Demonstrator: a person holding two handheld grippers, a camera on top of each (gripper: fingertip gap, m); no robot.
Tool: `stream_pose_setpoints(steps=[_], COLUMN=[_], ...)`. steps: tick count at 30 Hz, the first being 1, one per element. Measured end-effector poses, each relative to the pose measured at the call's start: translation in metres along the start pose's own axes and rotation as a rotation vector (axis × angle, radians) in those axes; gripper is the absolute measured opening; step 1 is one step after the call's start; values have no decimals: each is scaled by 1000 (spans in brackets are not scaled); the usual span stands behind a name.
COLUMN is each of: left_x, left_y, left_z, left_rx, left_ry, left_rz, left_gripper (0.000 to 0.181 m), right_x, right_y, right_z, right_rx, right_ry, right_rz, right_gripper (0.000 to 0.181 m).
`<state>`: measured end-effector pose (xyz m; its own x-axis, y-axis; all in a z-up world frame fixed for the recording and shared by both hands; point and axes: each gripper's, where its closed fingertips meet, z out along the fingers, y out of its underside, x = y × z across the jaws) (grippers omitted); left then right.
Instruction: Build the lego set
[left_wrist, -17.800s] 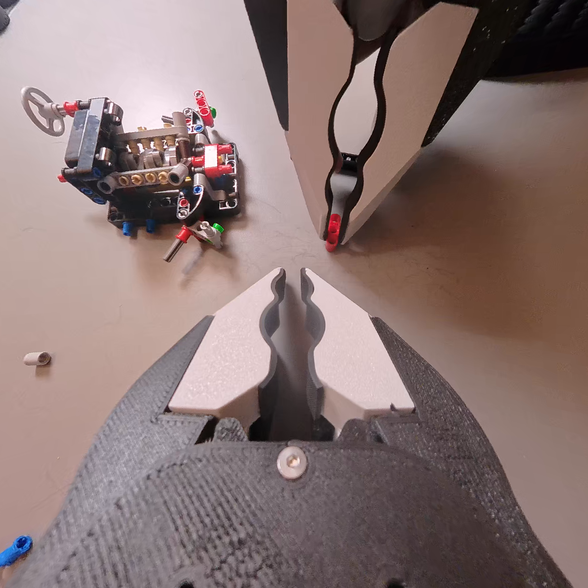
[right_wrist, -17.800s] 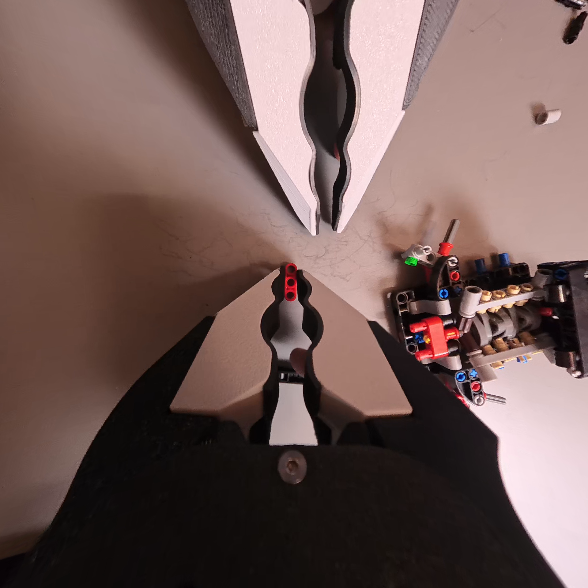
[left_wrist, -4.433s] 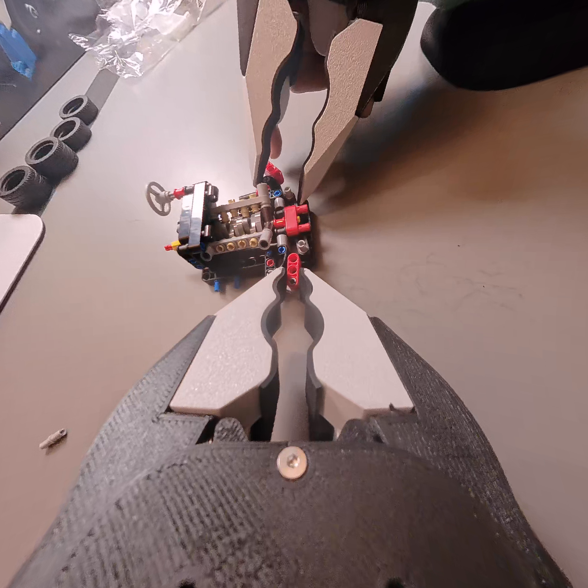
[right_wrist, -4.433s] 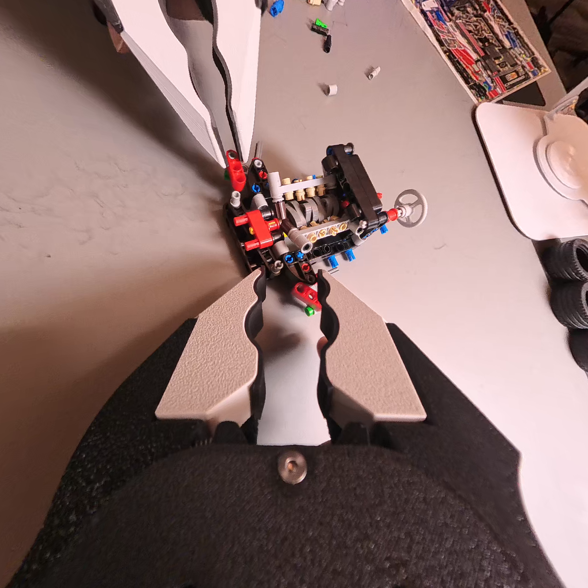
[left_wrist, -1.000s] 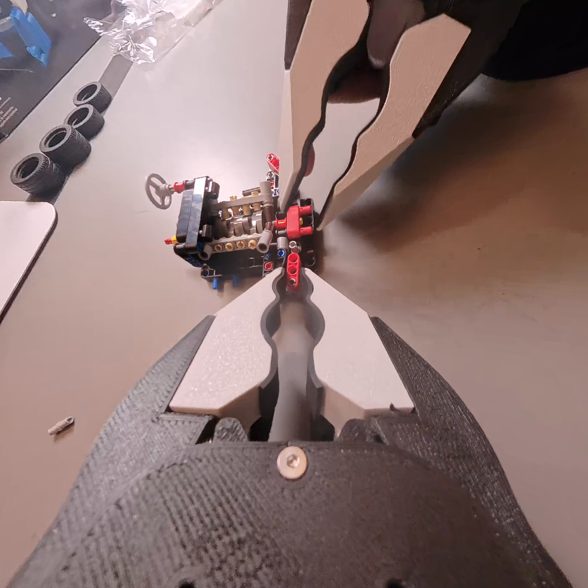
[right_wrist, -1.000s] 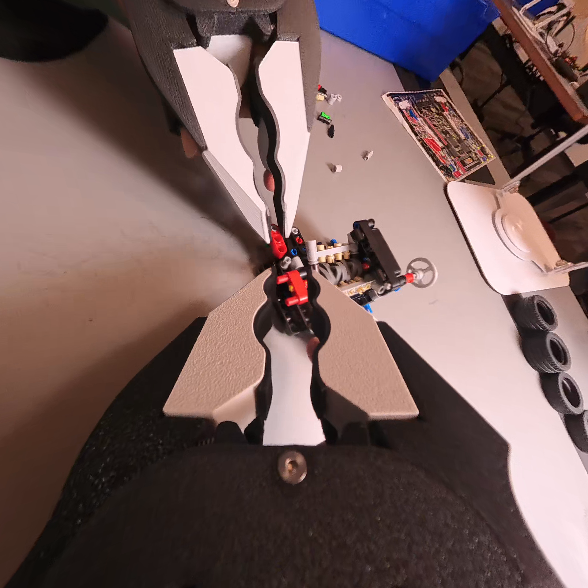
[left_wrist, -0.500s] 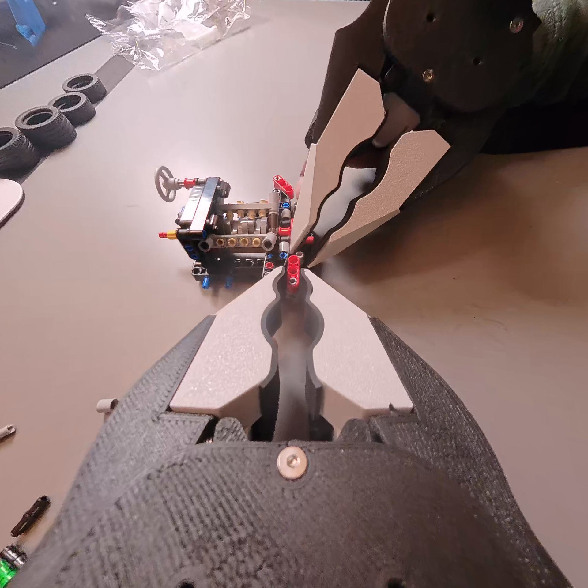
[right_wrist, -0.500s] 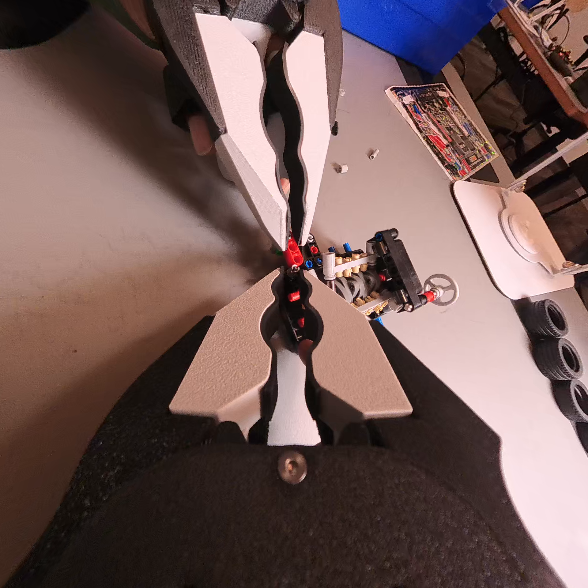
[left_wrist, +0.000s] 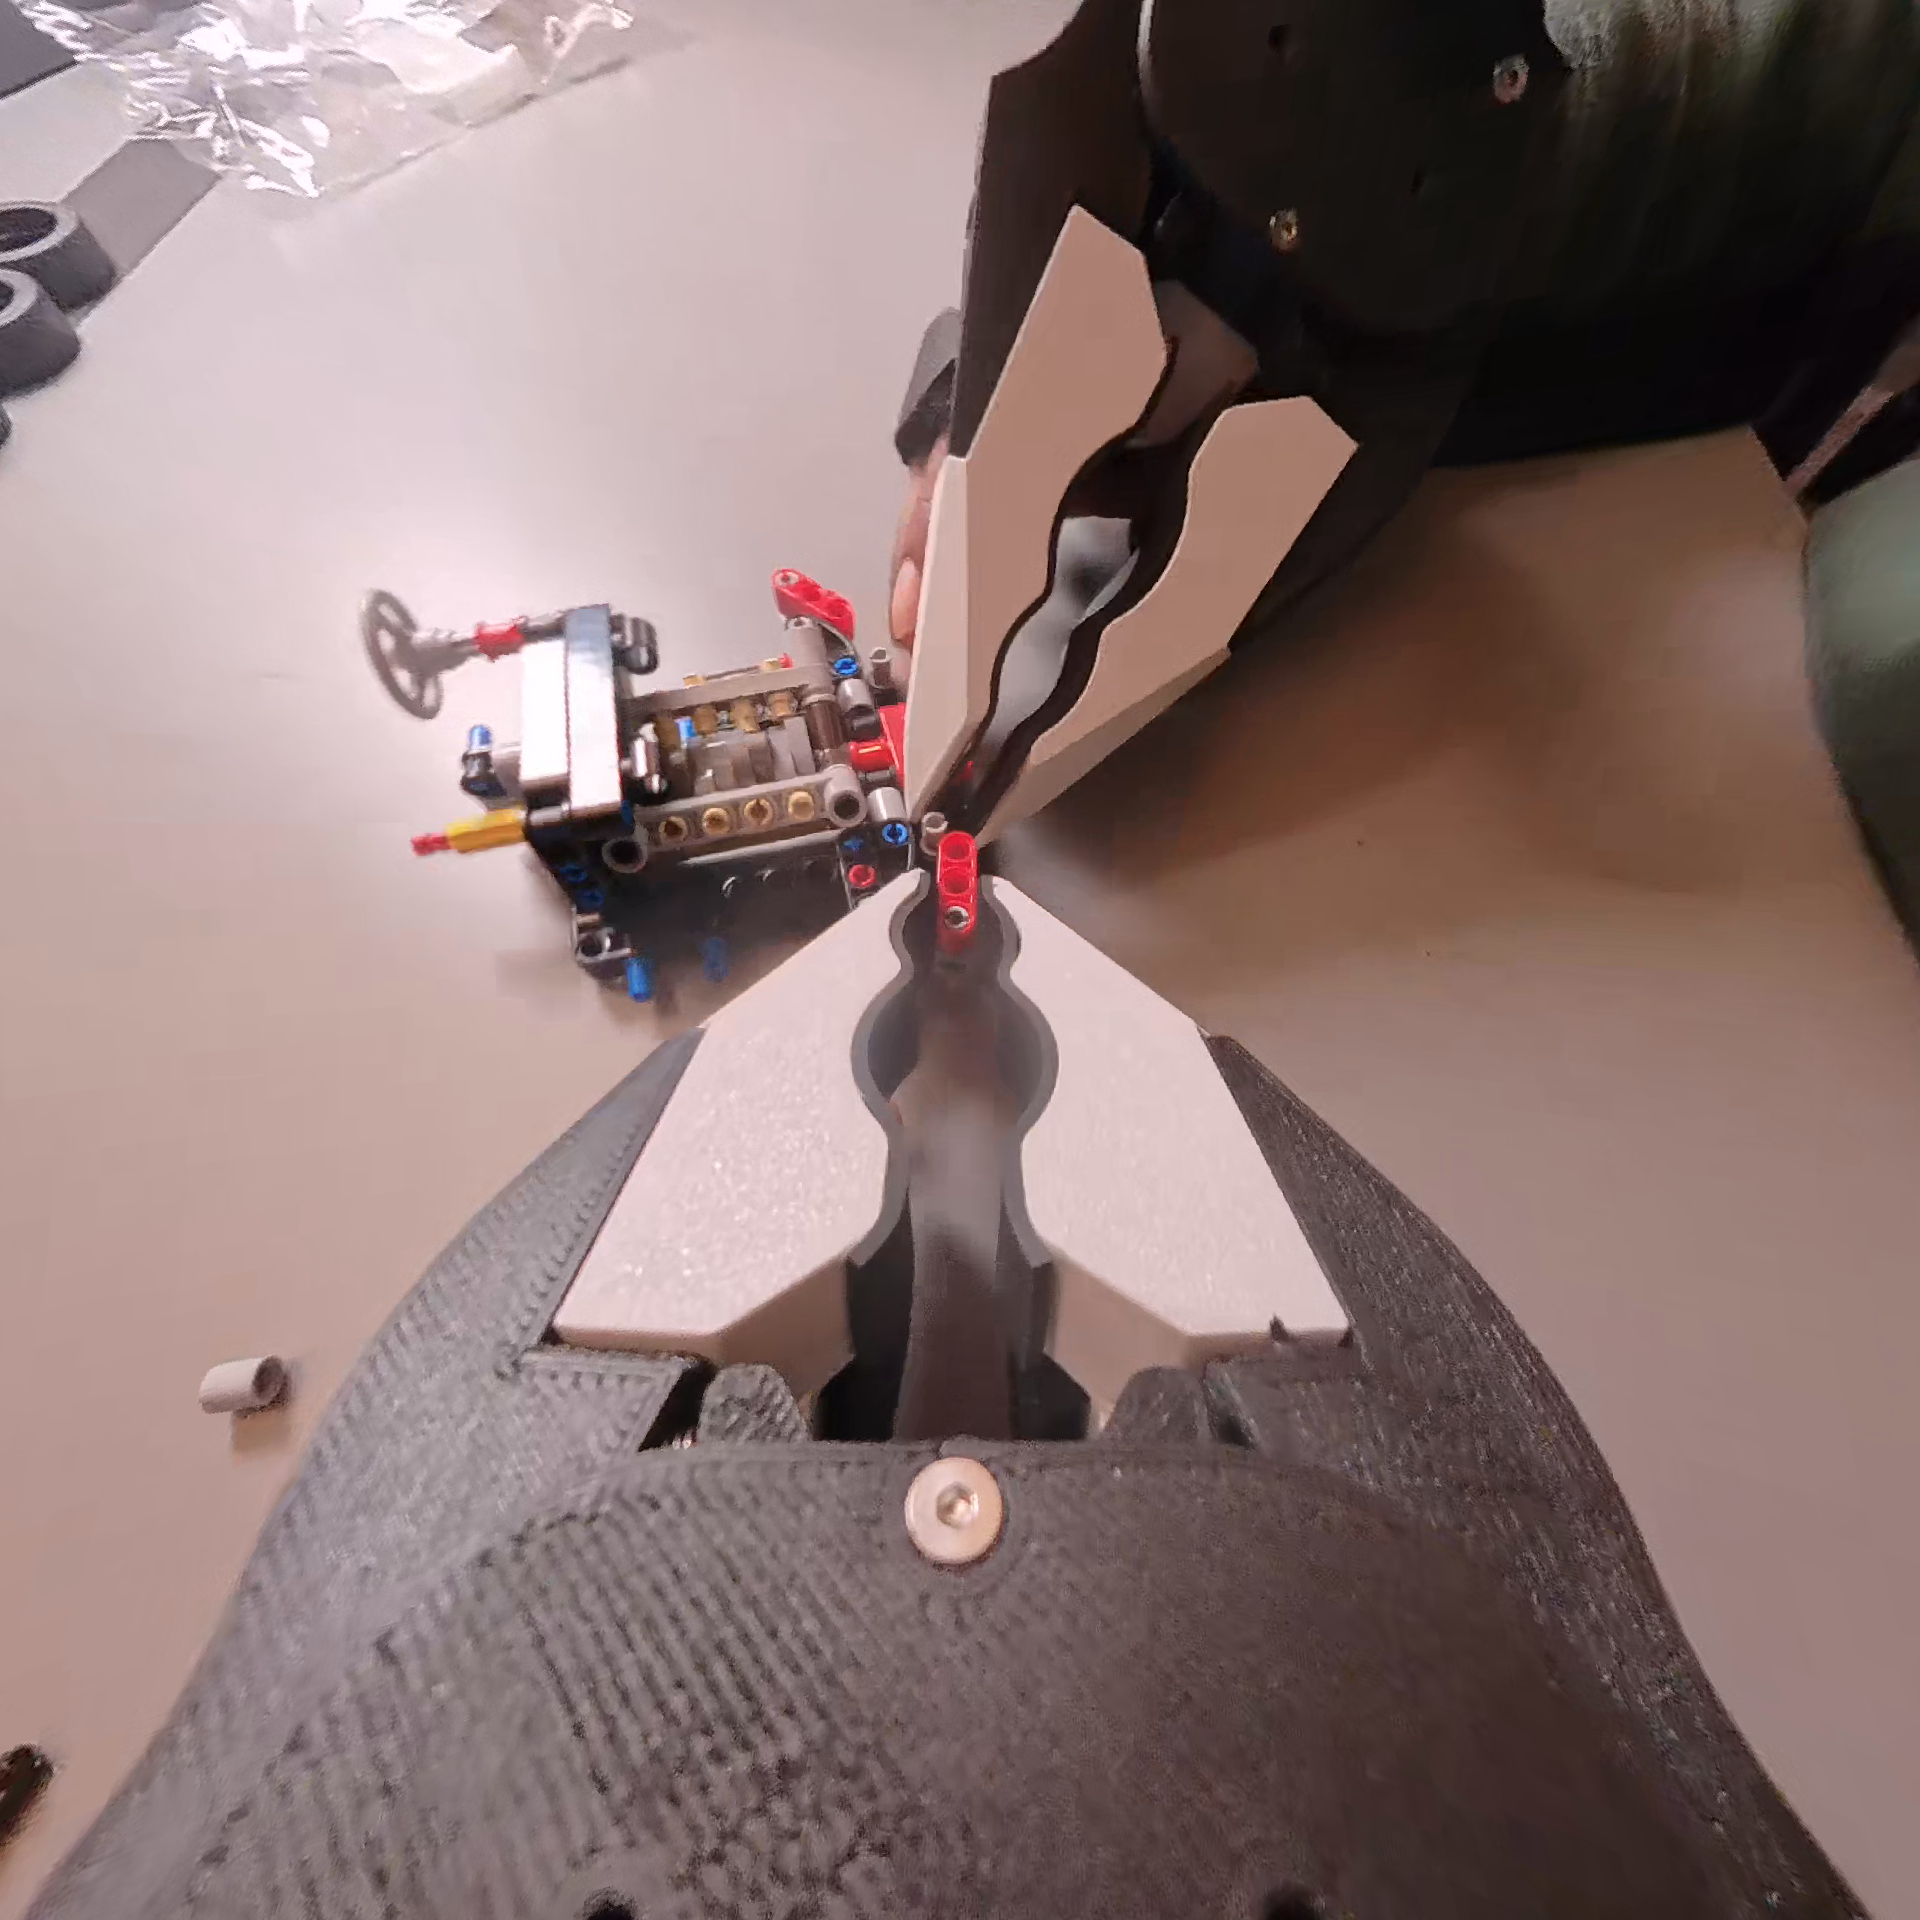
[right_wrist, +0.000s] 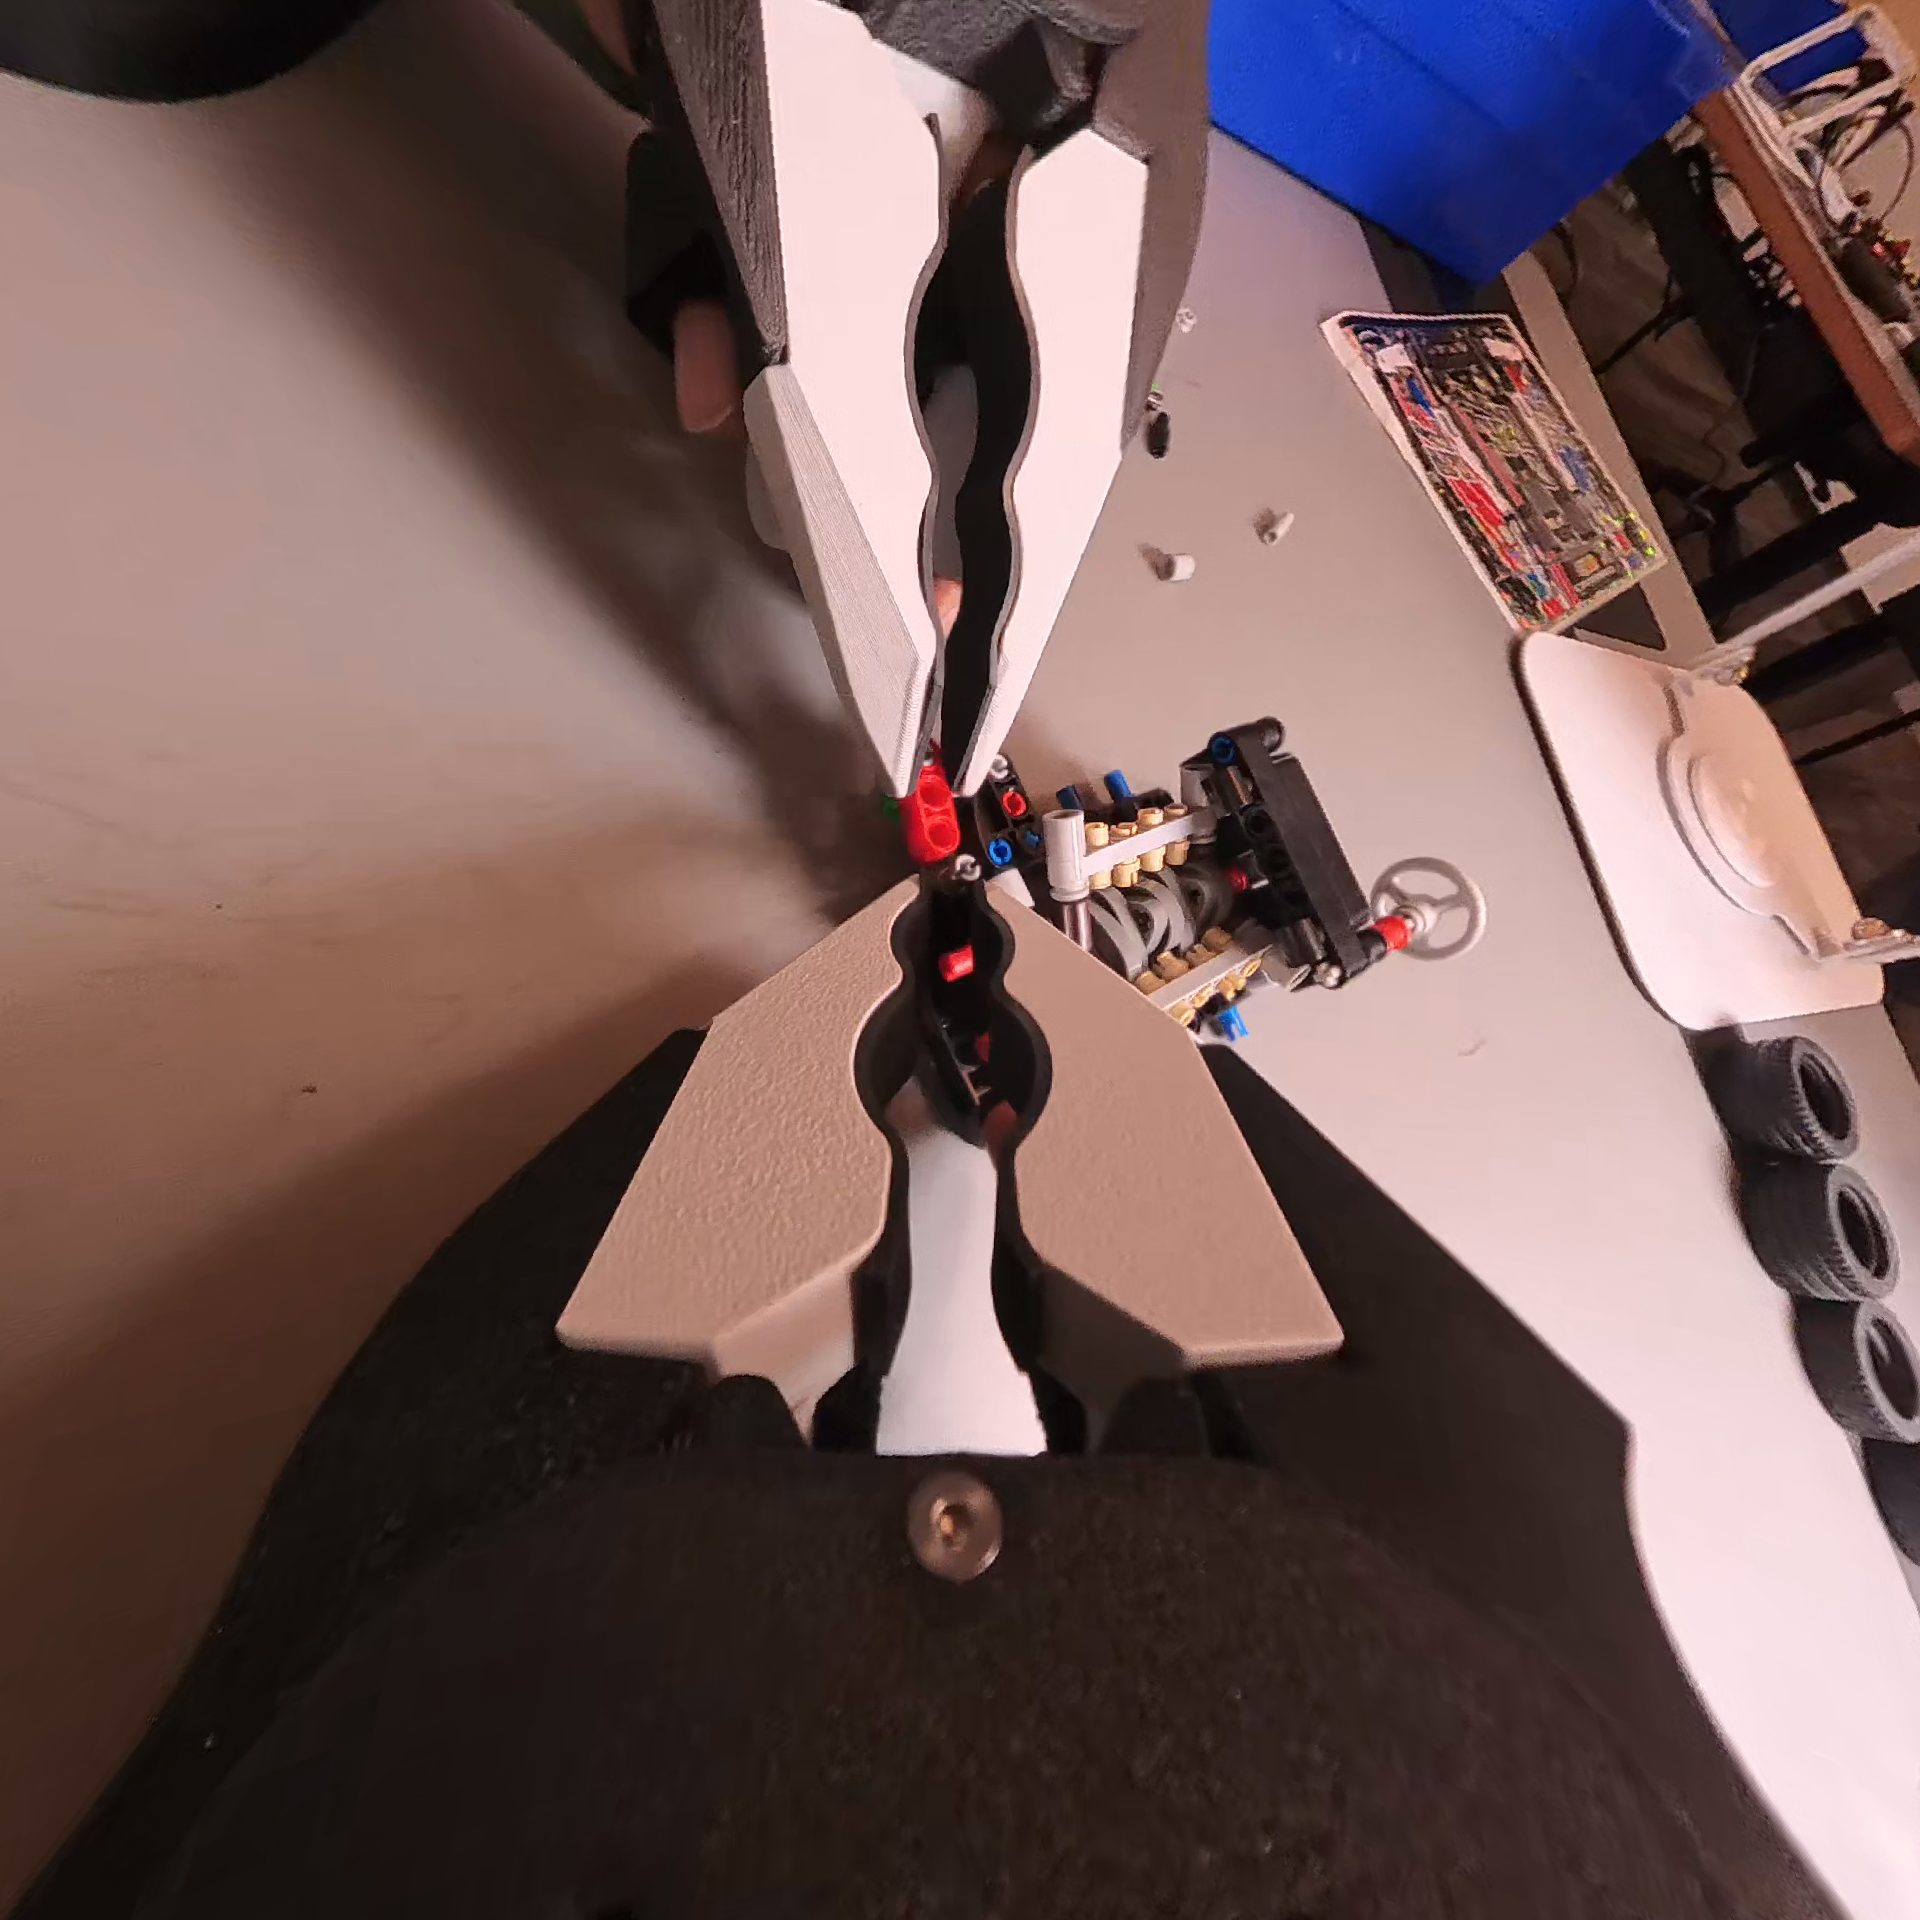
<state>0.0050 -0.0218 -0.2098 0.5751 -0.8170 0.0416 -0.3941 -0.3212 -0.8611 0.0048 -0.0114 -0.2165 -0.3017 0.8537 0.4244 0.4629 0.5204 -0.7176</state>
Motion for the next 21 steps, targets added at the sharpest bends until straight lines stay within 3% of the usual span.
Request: stream_pose_setpoints(steps=[8, 21], left_x=[13, 16], left_y=[5, -2], left_z=[-2, -12], left_rx=[-18, 50], left_ry=[71, 142], left_rz=[91, 49], left_gripper=[5, 6], right_x=[-12, -18], right_y=[-4, -14], right_z=[-1, -4], right_rx=[-3, 36], right_ry=[-28, -34], right_rz=[-85, -135], right_gripper=[6, 8])
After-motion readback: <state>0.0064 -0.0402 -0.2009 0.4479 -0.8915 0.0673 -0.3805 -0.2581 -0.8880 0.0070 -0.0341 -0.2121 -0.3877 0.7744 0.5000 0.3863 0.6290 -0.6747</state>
